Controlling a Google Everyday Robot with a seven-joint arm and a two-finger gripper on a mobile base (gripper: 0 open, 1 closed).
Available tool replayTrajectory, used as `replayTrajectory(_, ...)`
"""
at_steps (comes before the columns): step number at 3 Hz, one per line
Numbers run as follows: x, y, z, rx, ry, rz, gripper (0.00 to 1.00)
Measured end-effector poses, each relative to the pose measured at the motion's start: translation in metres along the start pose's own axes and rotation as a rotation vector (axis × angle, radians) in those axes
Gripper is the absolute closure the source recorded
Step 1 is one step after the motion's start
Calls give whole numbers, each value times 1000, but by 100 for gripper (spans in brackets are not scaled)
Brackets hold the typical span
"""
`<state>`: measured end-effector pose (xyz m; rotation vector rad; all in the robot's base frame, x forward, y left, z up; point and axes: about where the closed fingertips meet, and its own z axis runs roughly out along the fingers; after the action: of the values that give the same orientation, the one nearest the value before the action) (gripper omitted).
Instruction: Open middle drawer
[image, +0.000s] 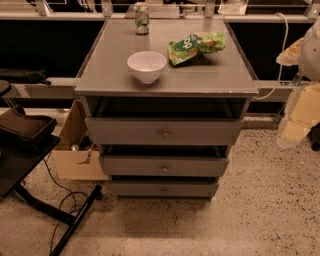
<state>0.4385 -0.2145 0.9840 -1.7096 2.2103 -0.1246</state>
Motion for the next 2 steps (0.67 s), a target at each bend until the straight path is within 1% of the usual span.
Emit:
replayTrajectory(1,0,0,0,0,0,0,0)
replayTrajectory(2,-8,9,19,-8,-15,-51,0)
